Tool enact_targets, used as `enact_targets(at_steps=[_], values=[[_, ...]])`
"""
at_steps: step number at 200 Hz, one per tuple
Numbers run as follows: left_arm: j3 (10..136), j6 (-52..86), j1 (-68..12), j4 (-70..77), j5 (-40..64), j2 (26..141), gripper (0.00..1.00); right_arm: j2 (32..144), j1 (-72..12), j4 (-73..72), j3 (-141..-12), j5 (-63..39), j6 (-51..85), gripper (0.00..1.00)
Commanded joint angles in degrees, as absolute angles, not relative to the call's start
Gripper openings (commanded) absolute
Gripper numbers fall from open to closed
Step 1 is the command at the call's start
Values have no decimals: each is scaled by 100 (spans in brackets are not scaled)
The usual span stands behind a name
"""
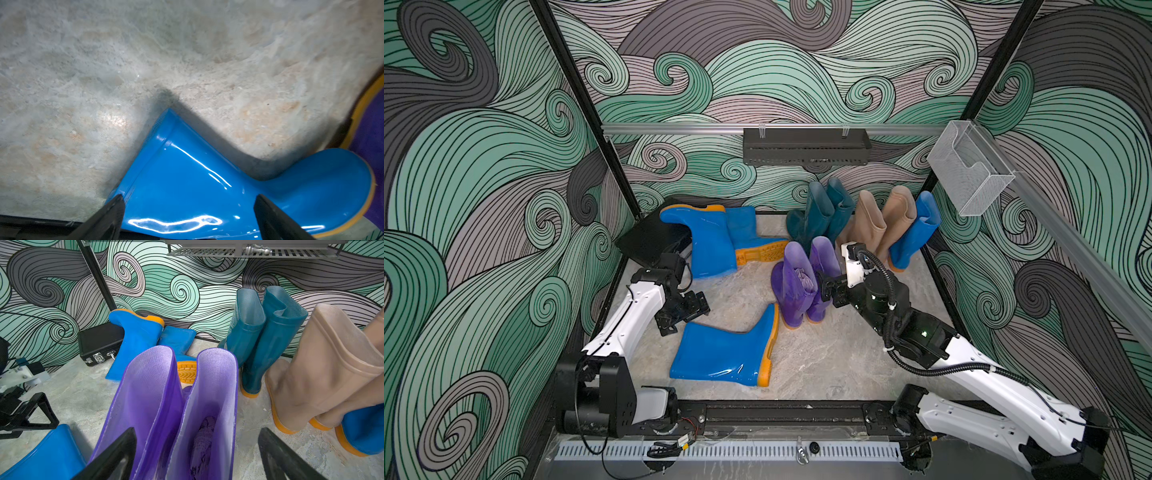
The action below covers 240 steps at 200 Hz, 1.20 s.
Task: Match and arrange rain boots in pairs
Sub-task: Pick up the rain boot at the center of the board.
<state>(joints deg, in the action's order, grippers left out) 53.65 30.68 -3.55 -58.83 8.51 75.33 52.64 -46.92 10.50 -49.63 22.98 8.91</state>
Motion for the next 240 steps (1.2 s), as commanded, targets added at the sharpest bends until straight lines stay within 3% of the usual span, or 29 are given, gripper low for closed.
enact_targets(at_steps=[1,110,130,166,193,211,240], values=[[5141,3148,-307,-5752,755,7500,99,5128,-4676,1018,-4814,2224,625,92],[4839,2685,-255,-4303,791,8641,99,5266,-4447,743,-4656,1867,454,94],[4965,2647,-212,-4262,996,9026,94,5294,-4435,661,-4649,1755,375,93],[5008,2601,-185,-4199,1275,9283,70,5239,-4423,418,-4558,1293,113,93],[5044,2625,-167,-4266,1492,9063,22,5119,-4423,335,-4453,1242,31,94],[5086,2693,-167,-4335,1656,8850,1,5012,-4421,272,-4387,1211,-8,93],[5184,2778,-167,-4540,1793,8421,0,4886,-4429,303,-4328,1196,-35,93]])
